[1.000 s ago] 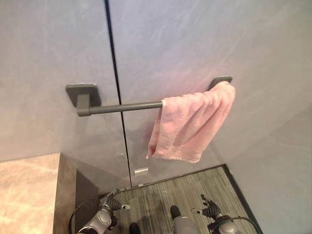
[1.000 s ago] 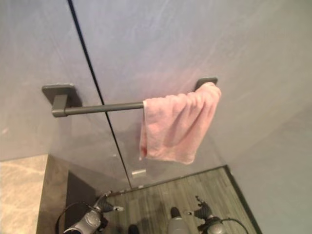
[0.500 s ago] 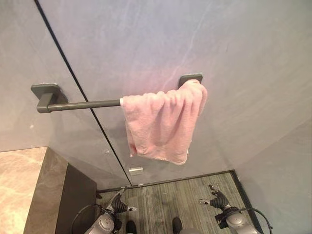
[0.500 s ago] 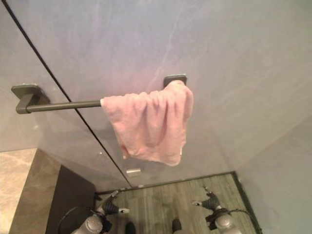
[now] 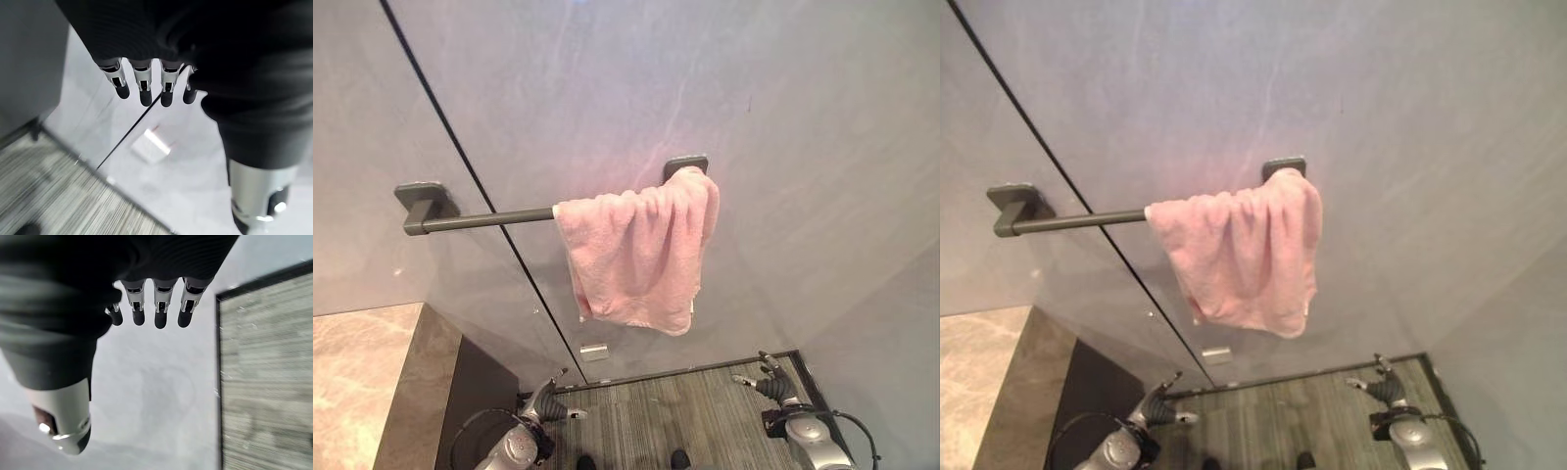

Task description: Put brush and paste in cup on sink, flatten towel.

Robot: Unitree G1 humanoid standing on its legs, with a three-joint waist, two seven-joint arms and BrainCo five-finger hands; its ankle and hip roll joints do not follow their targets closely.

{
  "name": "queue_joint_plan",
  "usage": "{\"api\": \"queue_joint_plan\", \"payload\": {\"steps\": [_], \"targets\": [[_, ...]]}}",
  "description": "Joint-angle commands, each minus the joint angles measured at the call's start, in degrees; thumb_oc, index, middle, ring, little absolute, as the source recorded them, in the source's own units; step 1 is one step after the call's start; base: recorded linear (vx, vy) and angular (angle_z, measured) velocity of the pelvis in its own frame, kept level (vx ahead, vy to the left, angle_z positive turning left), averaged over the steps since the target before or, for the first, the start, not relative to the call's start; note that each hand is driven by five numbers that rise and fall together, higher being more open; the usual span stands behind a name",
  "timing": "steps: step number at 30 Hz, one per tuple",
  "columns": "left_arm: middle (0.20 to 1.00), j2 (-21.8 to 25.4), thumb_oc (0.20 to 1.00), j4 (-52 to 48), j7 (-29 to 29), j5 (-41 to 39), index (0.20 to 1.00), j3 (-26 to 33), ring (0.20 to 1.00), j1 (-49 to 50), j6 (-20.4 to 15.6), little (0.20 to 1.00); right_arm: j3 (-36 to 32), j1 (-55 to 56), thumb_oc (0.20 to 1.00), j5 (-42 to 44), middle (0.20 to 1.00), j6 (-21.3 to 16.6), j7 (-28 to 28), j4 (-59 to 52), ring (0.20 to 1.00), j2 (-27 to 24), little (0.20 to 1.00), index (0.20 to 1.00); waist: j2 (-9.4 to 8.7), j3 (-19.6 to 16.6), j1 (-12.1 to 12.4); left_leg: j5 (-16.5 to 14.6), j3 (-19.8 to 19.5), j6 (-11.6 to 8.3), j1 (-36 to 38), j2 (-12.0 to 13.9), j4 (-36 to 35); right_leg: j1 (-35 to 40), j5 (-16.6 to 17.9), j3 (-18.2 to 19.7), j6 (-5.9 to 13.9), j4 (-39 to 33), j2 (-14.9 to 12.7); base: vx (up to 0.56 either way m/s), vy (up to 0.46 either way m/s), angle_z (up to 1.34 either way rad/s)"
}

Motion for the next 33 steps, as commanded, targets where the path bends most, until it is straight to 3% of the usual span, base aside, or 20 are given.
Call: {"api": "queue_joint_plan", "payload": {"steps": [1, 9, 13, 18, 22, 33], "targets": [[1.0, 3.32, 1.0, -0.42, -0.06, 0.34, 1.0, 2.85, 1.0, -2.59, -3.17, 1.0, -0.2, -4.53, 1.0, 3.89, 1.0, -3.87, 1.88, -2.02, 1.0, -1.27, 1.0, 1.0, -3.86, -1.1, 1.33, -2.12, -1.21, -0.4, 2.23, -0.62, 0.49, -3.73, 2.14, 1.73, 3.51, 1.96, -4.78, 0.0, 0.0, 0.0], [1.0, 8.6, 1.0, -7.1, -1.18, -2.91, 1.0, 5.52, 1.0, -5.17, -5.33, 1.0, 1.82, -10.92, 1.0, 10.06, 1.0, -3.97, 7.61, -4.29, 1.0, -6.92, 1.0, 1.0, -4.68, -1.4, 2.84, -2.07, -0.66, -0.94, 1.95, -0.45, 0.49, -3.55, 3.19, 1.62, 3.93, 0.44, -5.36, 0.0, 0.0, 0.0], [1.0, 12.33, 1.0, -11.07, -1.98, -5.81, 1.0, 4.38, 1.0, -9.32, -7.04, 1.0, 4.81, -17.58, 1.0, 15.72, 1.0, -3.01, 10.78, -2.22, 1.0, -9.68, 1.0, 1.0, -4.96, -1.26, 3.65, -1.91, -0.93, -1.4, 2.11, -0.27, 0.49, -2.99, 2.89, 1.2, 3.72, 0.39, -5.24, 0.0, 0.0, 0.0], [1.0, 13.23, 1.0, -12.15, -2.74, -10.74, 1.0, 2.33, 1.0, -14.61, -8.43, 1.0, 8.71, -23.47, 1.0, 19.51, 1.0, -2.44, 13.32, -2.46, 1.0, -11.01, 1.0, 1.0, -4.82, -1.07, 4.02, -1.5, -1.29, -1.9, 1.59, -0.03, 0.49, -2.57, 2.62, 0.58, 3.5, 0.09, -5.18, 0.0, -0.005, 0.03], [1.0, 13.22, 1.0, -13.08, -3.08, -14.0, 1.0, 1.67, 1.0, -17.4, -9.43, 1.0, 9.97, -26.55, 1.0, 20.19, 1.0, -3.02, 13.04, -4.26, 1.0, -10.94, 1.0, 1.0, -4.61, -1.09, 4.13, -1.28, -1.58, -2.11, 1.19, 0.05, 0.49, -2.45, 2.48, 0.1, 3.38, 0.01, -5.16, 0.0, 0.0, 0.0], [1.0, 7.45, 1.0, -15.02, -2.73, -21.16, 1.0, -1.04, 1.0, -22.92, -10.51, 1.0, 12.26, -32.8, 1.0, 26.24, 1.0, -4.06, 12.27, -6.36, 1.0, -3.63, 1.0, 1.0, -4.0, -1.57, 4.38, -0.92, -1.91, -2.48, 0.98, 0.21, 0.49, -2.04, 1.98, -0.46, 3.02, 0.01, -5.14, 0.0, -0.003, 0.03]]}}
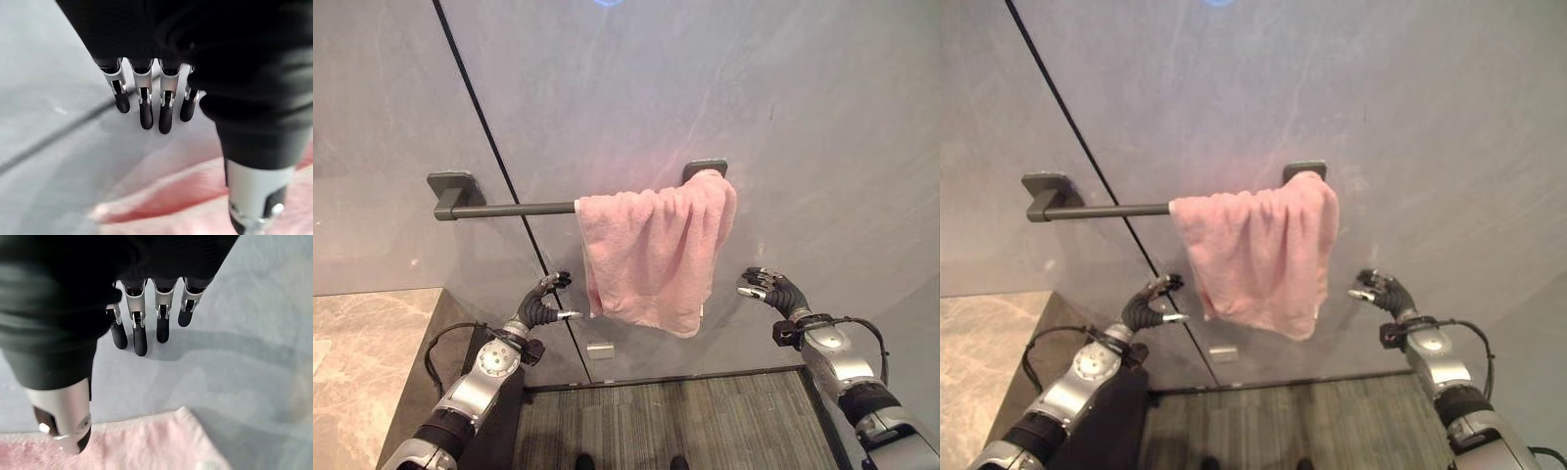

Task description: Put brush and paste in cup on sink, flatten towel.

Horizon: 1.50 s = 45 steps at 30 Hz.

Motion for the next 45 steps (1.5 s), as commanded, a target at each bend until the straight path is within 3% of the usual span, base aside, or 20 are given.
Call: {"api": "queue_joint_plan", "payload": {"steps": [1, 7, 11, 22, 23, 24, 32, 38, 41, 45], "targets": [[1.0, 0.43, 1.0, -2.43, 0.52, -2.2, 1.0, -2.13, 1.0, -6.38, -4.29, 1.0, 3.17, -12.54, 1.0, 2.54, 1.0, -4.87, 1.06, -5.39, 1.0, 6.14, 1.0, 1.0, -3.77, -1.43, 1.95, -2.0, -0.43, -1.67, 1.96, 0.09, 0.46, -1.84, 1.52, 1.15, 3.17, 0.4, -5.26, 0.0, 0.0, 0.0], [1.0, -0.93, 1.0, -4.87, 1.54, -0.99, 1.0, -1.37, 1.0, -4.19, -3.64, 1.0, 3.22, -10.48, 1.0, -0.56, 1.0, -5.16, -1.99, -10.92, 1.0, 8.33, 1.0, 1.0, -3.82, -1.39, 1.45, -2.14, -0.06, -1.57, 2.26, 0.29, 0.46, -1.81, 1.45, 1.56, 3.03, 0.4, -5.13, 0.0, 0.0, 0.0], [1.0, -1.55, 1.0, -7.46, 3.75, 3.4, 1.0, 0.8, 1.0, -0.64, -2.84, 1.0, 0.28, -5.81, 1.0, -8.61, 1.0, -6.02, -6.86, -17.57, 1.0, 10.12, 1.0, 1.0, -4.0, -1.19, 1.01, -2.42, 0.26, -1.48, 2.41, 0.54, 0.46, -1.93, 1.41, 1.9, 3.01, 0.4, -5.07, 0.0, 0.0, 0.0], [1.0, -3.23, 1.0, -7.88, 6.61, 8.45, 1.0, -0.39, 1.0, 0.21, -1.38, 1.0, 1.25, -4.09, 1.0, -10.92, 1.0, -5.45, -9.72, -20.11, 1.0, 12.87, 1.0, 1.0, -4.27, -0.91, 0.95, -2.61, 0.59, -1.3, 2.9, 0.64, 0.46, -1.68, 1.27, 2.31, 2.98, 0.4, -5.01, 0.0, 0.0, 0.0], [0.89, -3.54, 0.89, -7.7, 6.57, 8.06, 0.89, -0.83, 0.89, 0.14, -1.04, 0.89, 2.13, -4.65, 0.492, -9.97, 0.492, -5.15, -9.59, -19.78, 0.492, 13.34, 0.492, 0.492, -4.29, -0.94, 0.99, -2.64, 0.68, -1.25, 3.06, 0.59, 0.46, -1.61, 1.26, 2.44, 2.99, 0.4, -5.04, 0.0, 0.0, 0.0], [0.2, -4.42, 0.2, -6.42, 6.85, 7.41, 0.2, -1.31, 0.2, -0.3, -0.57, 0.2, 2.81, -5.12, 0.216, -8.93, 0.216, -4.91, -9.65, -18.91, 0.216, 13.98, 0.216, 0.216, -4.31, -1.03, 0.96, -2.65, 0.78, -1.22, 3.15, 0.59, 0.46, -1.67, 1.35, 2.44, 2.96, 0.4, -5.07, 0.0, 0.0, 0.0], [0.2, -4.54, 0.2, -7.12, 7.88, 8.26, 0.2, -0.98, 0.2, -0.33, 0.11, 0.2, 2.76, -3.84, 0.2, -7.09, 0.2, -5.02, -9.66, -21.9, 0.2, 14.68, 0.2, 0.2, -4.6, -1.11, 0.89, -2.64, 0.89, -1.23, 3.07, 0.65, 0.46, -1.87, 1.57, 2.49, 2.99, 0.4, -4.99, 0.0, 0.0, 0.0], [0.2, -2.1, 0.2, -15.04, 6.72, 7.87, 0.2, 2.73, 0.2, 3.27, -0.68, 0.2, -1.12, 2.57, 0.2, -8.49, 0.2, -6.36, -8.17, -34.84, 0.2, 11.38, 0.2, 0.2, -4.87, -0.87, 0.33, -2.57, 1.02, -1.37, 2.72, 0.8, 0.46, -2.27, 1.68, 2.55, 3.11, 0.4, -4.85, -0.01, 0.0, 0.0], [0.2, 0.2, 0.2, -22.53, 5.97, 7.62, 0.2, 5.53, 0.2, 4.37, -2.41, 0.2, -4.24, 6.94, 0.2, -6.82, 0.2, -8.65, -5.38, -46.59, 0.2, 8.8, 0.2, 0.2, -5.1, -0.59, -0.41, -1.99, 1.28, -1.5, 1.95, 0.92, 0.46, -3.15, 2.26, 2.73, 3.29, 0.4, -4.93, -0.02, 0.001, 0.0], [0.2, -0.46, 0.2, -26.08, 6.85, 3.87, 0.2, 7.21, 0.2, 5.87, -3.42, 0.2, -3.88, 7.51, 0.2, -5.56, 0.2, -9.77, -4.07, -52.43, 0.2, 7.81, 0.2, 0.2, -5.32, -0.39, -0.67, -2.04, 1.58, -1.53, 1.85, 0.93, 0.46, -3.52, 2.5, 2.94, 3.42, 0.4, -4.97, 0.0, 0.003, -0.03]]}}
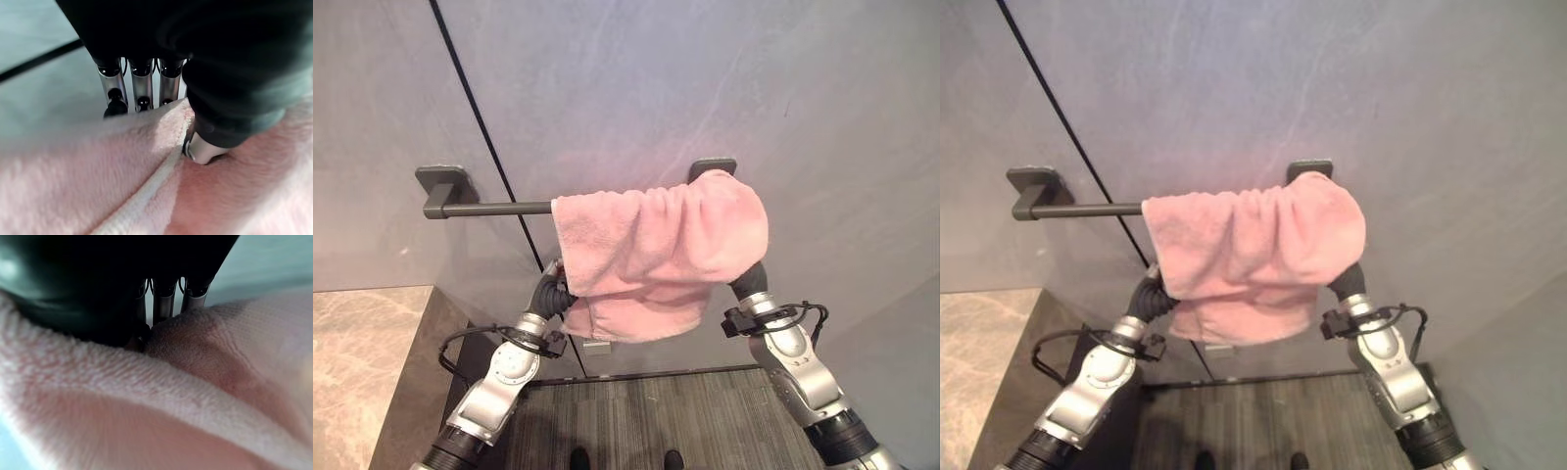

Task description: Put brush and paste in cup on sink, flatten towel.

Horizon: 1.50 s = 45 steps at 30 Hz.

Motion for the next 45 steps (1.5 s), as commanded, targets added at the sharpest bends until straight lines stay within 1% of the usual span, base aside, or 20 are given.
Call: {"api": "queue_joint_plan", "payload": {"steps": [1, 2, 3, 5, 8, 10, 11, 14, 16, 17, 18, 19, 21, 22, 23, 25, 27, 33, 39, 45], "targets": [[0.2, 1.52, 0.2, -1.41, 1.23, -3.52, 0.2, 1.54, 0.2, -1.22, -4.59, 0.2, -0.93, -4.11, 0.2, 2.98, 0.2, -4.88, 1.72, -3.29, 0.2, 0.74, 0.2, 0.2, -3.4, -2.0, 0.69, -2.44, 1.1, -1.6, 2.06, 1.18, 0.46, -3.18, 2.15, 2.54, 3.5, -0.05, -4.69, -0.04, 0.005, -0.04], [0.2, 1.65, 0.2, -3.36, 1.18, -3.91, 0.2, 2.23, 0.2, -0.49, -5.05, 0.2, -0.71, -4.93, 0.2, 1.64, 0.2, -4.94, 1.52, -4.11, 0.2, -0.31, 0.2, 0.2, -3.54, -1.92, 0.8, -1.89, 1.09, -1.56, 1.72, 1.16, 0.46, -3.44, 2.63, 2.71, 3.47, -0.05, -4.76, 0.03, 0.009, -0.04], [0.2, 1.64, 0.2, -3.41, 1.16, -3.93, 0.2, 2.25, 0.2, -0.4, -5.01, 0.2, -0.66, -4.91, 0.2, 1.62, 0.2, -4.94, 1.5, -4.09, 0.2, -0.31, 0.2, 0.2, -3.48, -2.01, 0.78, -2.46, 1.1, -1.59, 2.0, 1.19, 0.46, -3.17, 2.12, 2.66, 3.54, -0.05, -4.75, 0.0, 0.008, -0.04], [0.2, 2.19, 0.2, -6.24, 1.5, -4.54, 0.2, 3.02, 0.2, 0.31, -5.61, 0.2, -0.8, -6.09, 0.2, -0.16, 0.2, -4.98, -0.53, -2.93, 0.2, -0.76, 0.2, 0.2, -3.53, -2.01, 0.93, -2.5, 1.16, -1.53, 2.01, 1.14, 0.46, -3.16, 2.17, 2.61, 3.57, -0.05, -4.79, 0.01, 0.007, -0.02], [0.2, 2.32, 0.2, -6.8, 1.74, -4.59, 0.2, 3.11, 0.2, 0.45, -5.69, 0.2, 0.01, -6.77, 0.2, 0.45, 0.2, -4.99, -0.15, -3.45, 0.2, -0.59, 0.2, 0.2, -3.54, -1.87, 1.05, -2.53, 1.12, -1.48, 2.07, 1.07, 0.46, -3.11, 2.16, 2.61, 3.55, -0.05, -4.78, 0.0, 0.0, 0.0], [0.2, 2.27, 0.2, -7.55, 2.51, -4.26, 0.2, 3.71, 0.2, 1.45, -5.67, 0.2, 1.91, -7.98, 0.2, 1.59, 0.2, -4.92, 0.35, -3.59, 0.2, 0.06, 0.2, 0.2, -3.69, -1.58, 1.53, -1.88, 0.89, -1.39, 1.51, 0.9, 0.46, -3.61, 2.73, 2.7, 3.47, -0.05, -4.89, -0.02, 0.001, 0.0], [0.2, 2.14, 0.2, -7.67, 2.74, -4.51, 0.2, 4.03, 0.2, 2.09, -5.65, 0.2, 2.77, -8.28, 0.2, 2.25, 0.2, -4.83, 0.62, -3.29, 0.2, 0.6, 0.2, 0.2, -3.64, -1.53, 1.75, -2.44, 0.8, -1.44, 1.7, 0.94, 0.46, -3.32, 2.19, 2.56, 3.54, -0.05, -4.93, 0.0, 0.0, 0.0], [0.2, 1.52, 0.2, -7.24, 3.51, -5.42, 0.2, 4.76, 0.2, 3.86, -5.63, 0.2, 5.7, -9.7, 0.2, 3.36, 0.2, -4.28, 0.82, -1.94, 0.2, 1.9, 0.2, 0.2, -3.74, -1.15, 2.5, -2.31, 0.55, -1.38, 1.48, 0.91, 0.46, -3.34, 2.21, 2.38, 3.52, -0.05, -5.03, 0.0, 0.0, 0.0], [0.2, 1.42, 0.2, -7.09, 3.71, -5.58, 0.2, 4.99, 0.2, 4.23, -5.65, 0.2, 6.3, -10.15, 0.2, 3.38, 0.2, -4.16, 0.73, -1.52, 0.2, 2.24, 0.2, 0.2, -3.74, -1.01, 2.69, -2.28, 0.53, -1.36, 1.41, 0.91, 0.46, -3.36, 2.23, 2.32, 3.52, -0.05, -5.08, 0.0, 0.0, 0.0], [0.2, 0.67, 0.2, -6.5, 4.46, -6.62, 0.2, 5.35, 0.2, 5.24, -5.51, 0.2, 8.69, -11.54, 0.2, 4.28, 0.2, -3.63, 0.69, 0.7, 0.2, 3.92, 0.2, 0.2, -3.84, -0.66, 3.32, -2.17, 0.3, -1.3, 1.22, 0.86, 0.46, -3.43, 2.33, 2.23, 3.51, -0.05, -5.14, -0.01, 0.001, 0.06], [0.2, 0.67, 0.2, -6.51, 4.46, -6.62, 0.2, 5.37, 0.2, 5.25, -5.51, 0.2, 8.71, -11.56, 0.2, 4.28, 0.2, -3.64, 0.69, 0.72, 0.2, 3.93, 0.2, 0.2, -3.84, -0.66, 3.3, -2.17, 0.29, -1.3, 1.22, 0.86, 0.46, -3.42, 2.33, 2.22, 3.51, -0.05, -5.15, -0.02, 0.001, 0.06], [0.2, 0.23, 0.2, -5.49, 4.75, -7.21, 0.2, 5.31, 0.2, 5.61, -5.49, 0.2, 10.03, -12.25, 0.2, 5.18, 0.2, -3.23, 0.78, 2.4, 0.2, 4.98, 0.2, 0.2, -3.92, -0.48, 3.67, -2.12, 0.2, -1.29, 1.08, 0.78, 0.46, -3.51, 2.35, 2.12, 3.5, -0.05, -5.19, -0.02, 0.002, 0.07], [0.2, -1.47, 0.2, -1.64, 6.31, -8.98, 0.2, 4.57, 0.2, 5.69, -4.99, 0.2, 13.09, -14.3, 0.2, 4.0, 0.2, -1.72, -0.7, 6.76, 0.2, 6.92, 0.2, 0.2, -4.04, 0.07, 4.49, -1.89, -0.14, -1.19, 0.62, 0.67, 0.46, -3.83, 2.55, 1.9, 3.47, -0.05, -5.26, -0.03, 0.001, 0.07], [0.2, -1.48, 0.2, -1.5, 6.33, -8.99, 0.2, 4.58, 0.2, 5.59, -5.08, 0.2, 13.15, -14.43, 0.2, 3.98, 0.2, -1.79, -0.71, 6.91, 0.2, 6.97, 0.2, 0.2, -4.04, 0.09, 4.43, -1.88, -0.16, -1.19, 0.58, 0.67, 0.46, -3.85, 2.55, 1.89, 3.47, -0.05, -5.27, -0.04, 0.002, 0.06], [0.2, -2.13, 0.2, 1.72, 7.66, -7.94, 0.2, 3.46, 0.2, 4.8, -4.14, 0.2, 14.96, -15.35, 0.2, 3.3, 0.2, -0.92, -1.84, 10.24, 0.2, 8.53, 0.2, 0.2, -4.06, 0.49, 4.9, -1.68, -0.43, -1.17, 0.11, 0.58, 0.46, -4.17, 2.61, 1.74, 3.39, -0.05, -5.31, -0.04, 0.005, 0.03], [0.2, -2.67, 0.2, 3.89, 8.48, -7.89, 0.2, 2.32, 0.2, 3.88, -3.82, 0.2, 16.27, -16.5, 0.2, 1.99, 0.2, -0.36, -2.88, 12.54, 0.2, 9.8, 0.2, 0.2, -4.1, 1.03, 5.32, -1.39, -0.71, -1.14, -0.5, 0.57, 0.46, -4.58, 2.76, 1.42, 3.42, -0.05, -5.39, -0.02, 0.002, 0.01], [0.2, -2.39, 0.2, 5.17, 8.98, -6.76, 0.2, 1.84, 0.2, 3.11, -3.54, 0.2, 16.74, -17.11, 0.2, 1.37, 0.2, -0.12, -3.7, 13.53, 0.2, 10.44, 0.2, 0.2, -4.13, 1.55, 5.59, -1.12, -0.95, -1.11, -1.24, 0.43, 0.46, -5.12, 2.95, 1.23, 3.44, -0.05, -5.41, -0.04, 0.009, 0.04], [0.2, -2.58, 0.2, 6.02, 10.21, -6.35, 0.2, 1.48, 0.2, 1.96, -3.26, 0.2, 16.62, -17.14, 0.2, 1.13, 0.2, -0.23, -4.32, 12.43, 0.2, 10.24, 0.2, 0.2, -4.43, 2.39, 5.88, -0.52, -1.3, -0.99, -3.3, 0.09, 0.46, -7.03, 3.5, 0.99, 3.69, -0.05, -5.6, -0.03, 0.015, 0.09], [0.2, -3.14, 0.2, 6.22, 11.98, -5.71, 0.2, 1.39, 0.2, 1.36, -3.13, 0.2, 16.64, -16.09, 0.2, 1.13, 0.2, -0.38, -4.69, 11.21, 0.2, 9.94, 0.2, 0.2, -4.75, 2.76, 5.84, -0.43, -0.82, -0.85, -4.11, -0.06, 0.46, -8.16, 4.04, 1.32, 3.94, -0.05, -5.78, 0.0, 0.0, 0.0], [0.2, -3.17, 0.2, 2.65, 14.96, -3.47, 0.2, 3.72, 0.2, 2.18, -3.37, 0.2, 15.77, -12.71, 0.2, 1.23, 0.2, -1.27, -4.63, 5.15, 0.2, 8.08, 0.2, 0.2, -5.39, 3.07, 5.29, -0.75, -0.17, -0.76, -4.3, -0.03, 0.46, -9.04, 4.42, 1.81, 4.43, -0.05, -6.09, 0.0, 0.006, 0.0]]}}
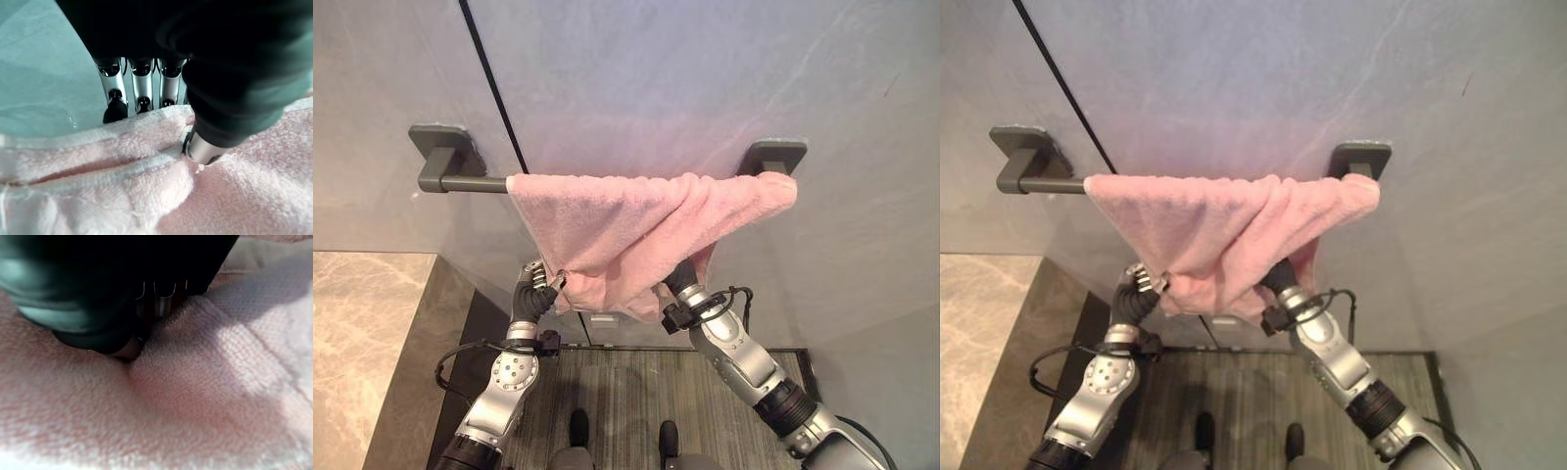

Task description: Put brush and paste in cup on sink, flatten towel.

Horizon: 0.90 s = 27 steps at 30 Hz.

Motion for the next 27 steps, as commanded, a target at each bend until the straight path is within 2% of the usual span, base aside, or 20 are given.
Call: {"api": "queue_joint_plan", "payload": {"steps": [1, 8, 12, 14, 19, 22, 27], "targets": [[0.2, 2.65, 0.2, -4.98, 3.39, 3.07, 0.2, 2.5, 0.2, -0.69, -2.6, 0.2, -1.29, -0.8, 0.2, -0.47, 0.2, -3.16, -0.48, -7.68, 0.2, 0.38, 0.2, 0.2, -4.05, -0.94, 0.67, -1.4, 1.54, -0.4, 0.69, 0.14, 0.18, -4.9, 4.28, 3.48, 4.6, -0.09, -6.09, 0.0, 0.0, 0.0], [0.2, 8.11, 0.2, -17.29, -1.08, 1.11, 0.2, 7.66, 0.2, 2.85, -5.47, 0.2, -6.79, 4.82, 0.2, 0.82, 0.2, -6.76, 2.44, -24.26, 0.2, -5.65, 0.2, 0.2, -4.56, -1.16, -0.43, -1.72, 2.48, -0.44, 0.48, 0.18, 0.18, -5.93, 4.78, 4.41, 5.27, -0.09, -6.24, -0.01, 0.026, -0.08], [0.2, 10.09, 0.2, -24.79, -5.96, -6.58, 0.2, 9.75, 0.2, 3.08, -9.06, 0.2, -12.56, 11.38, 0.2, 8.37, 0.2, -9.51, 6.43, -34.32, 0.2, -10.49, 0.2, 0.2, -5.22, -2.59, -2.38, -2.43, 3.68, -0.36, 1.7, 0.28, 0.18, -5.92, 4.97, 5.69, 5.72, -0.09, -6.2, 0.02, 0.037, -0.16], [0.2, 10.64, 0.2, -26.49, -7.91, -9.36, 0.2, 9.89, 0.2, 2.93, -9.6, 0.2, -12.95, 11.94, 0.2, 10.72, 0.2, -9.7, 7.8, -36.21, 0.2, -11.26, 0.2, 0.2, -5.21, -3.02, -2.77, -2.68, 4.08, -0.33, 2.32, 0.28, 0.18, -5.62, 4.99, 6.04, 5.72, -0.09, -6.25, 0.02, 0.021, -0.21], [0.2, 12.48, 0.2, -29.37, -12.37, -15.52, 0.2, 10.19, 0.2, 3.39, -10.12, 0.2, -10.59, 9.26, 0.2, 15.53, 0.2, -8.96, 10.95, -38.46, 0.2, -12.96, 0.2, 0.2, -5.04, -4.21, -2.93, -3.15, 4.28, -0.31, 3.68, 0.32, 0.18, -4.46, 4.67, 6.44, 5.6, -0.09, -6.26, 0.03, 0.008, -0.13], [0.2, 12.54, 0.2, -29.19, -12.86, -16.72, 0.2, 10.62, 0.2, 3.78, -10.23, 0.2, -8.78, 7.01, 0.2, 15.06, 0.2, -8.54, 10.79, -37.98, 0.2, -13.03, 0.2, 0.2, -5.0, -4.28, -2.78, -3.22, 4.21, -0.35, 4.2, 0.43, 0.18, -3.92, 4.45, 6.33, 5.44, -0.09, -6.27, 0.0, 0.0, 0.0], [0.2, 10.94, 0.2, -29.84, -13.06, -20.98, 0.2, 13.58, 0.2, 6.55, -10.87, 0.2, -2.82, -1.29, 0.2, 14.53, 0.2, -7.3, 10.26, -35.51, 0.2, -9.4, 0.2, 0.2, -4.83, -4.04, -0.63, -3.43, 2.94, -0.32, 5.41, 0.74, 0.18, -1.86, 3.47, 5.19, 4.6, -0.09, -5.98, 0.03, -0.02, 0.03]]}}
